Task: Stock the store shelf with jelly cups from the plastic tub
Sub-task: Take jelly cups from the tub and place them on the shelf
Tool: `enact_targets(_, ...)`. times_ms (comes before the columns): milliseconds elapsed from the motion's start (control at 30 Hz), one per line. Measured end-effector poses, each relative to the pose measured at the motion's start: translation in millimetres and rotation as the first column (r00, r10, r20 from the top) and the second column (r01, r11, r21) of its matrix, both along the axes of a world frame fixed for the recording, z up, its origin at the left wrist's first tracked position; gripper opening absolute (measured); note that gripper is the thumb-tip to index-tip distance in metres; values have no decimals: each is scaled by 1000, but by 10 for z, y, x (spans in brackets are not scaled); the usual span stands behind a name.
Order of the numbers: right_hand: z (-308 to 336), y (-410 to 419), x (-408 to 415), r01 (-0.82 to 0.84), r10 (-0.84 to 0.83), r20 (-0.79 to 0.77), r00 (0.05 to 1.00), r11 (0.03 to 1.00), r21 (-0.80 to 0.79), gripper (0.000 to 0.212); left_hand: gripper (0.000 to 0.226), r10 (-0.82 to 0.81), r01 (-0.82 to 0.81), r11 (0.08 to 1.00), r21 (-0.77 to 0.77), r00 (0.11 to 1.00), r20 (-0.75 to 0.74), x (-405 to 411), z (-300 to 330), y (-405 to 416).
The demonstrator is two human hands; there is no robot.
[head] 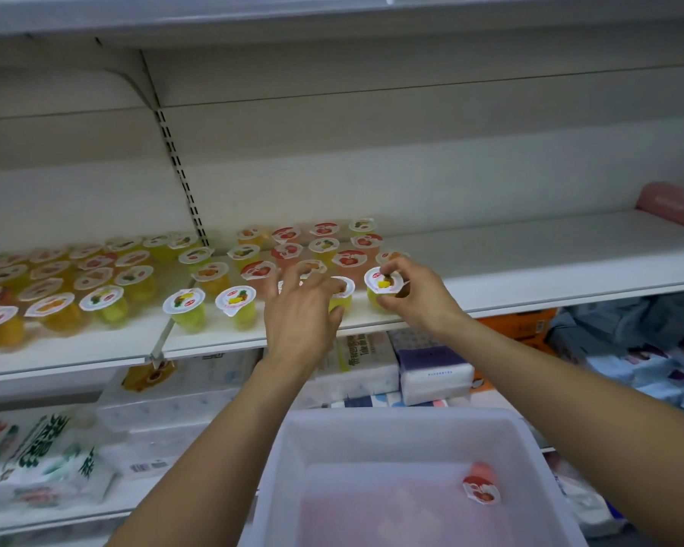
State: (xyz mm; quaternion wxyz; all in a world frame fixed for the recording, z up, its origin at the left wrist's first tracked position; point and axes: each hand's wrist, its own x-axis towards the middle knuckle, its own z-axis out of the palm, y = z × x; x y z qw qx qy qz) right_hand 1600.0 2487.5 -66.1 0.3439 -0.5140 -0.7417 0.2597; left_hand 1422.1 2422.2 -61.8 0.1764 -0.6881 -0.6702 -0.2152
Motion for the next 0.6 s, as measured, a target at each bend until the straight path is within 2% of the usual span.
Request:
enact_targets(200,-14,75,-126,5,-6,85,996,1000,9,29,19,10,-9,1000,19,999,-52,-76,50,130)
enact_targets(333,41,-26,-65,-40,33,169,985,998,41,45,24,-17,17,1000,-2,999,-32,-81,57,120)
enact_targets(433,92,-221,87,-36,-4,224,975,984,175,56,34,-91,89,994,57,995,30,-54,3,-13)
enact_targets(500,43,-393,253,-47,-19,265,964,970,240,47,39,-158,149,983,103,984,83,42,-109,-176)
enact_targets(600,-204,-649,545,-138,44,345,938,958,253,31,38,-279,266,958,106,952,129,312,-380,-406)
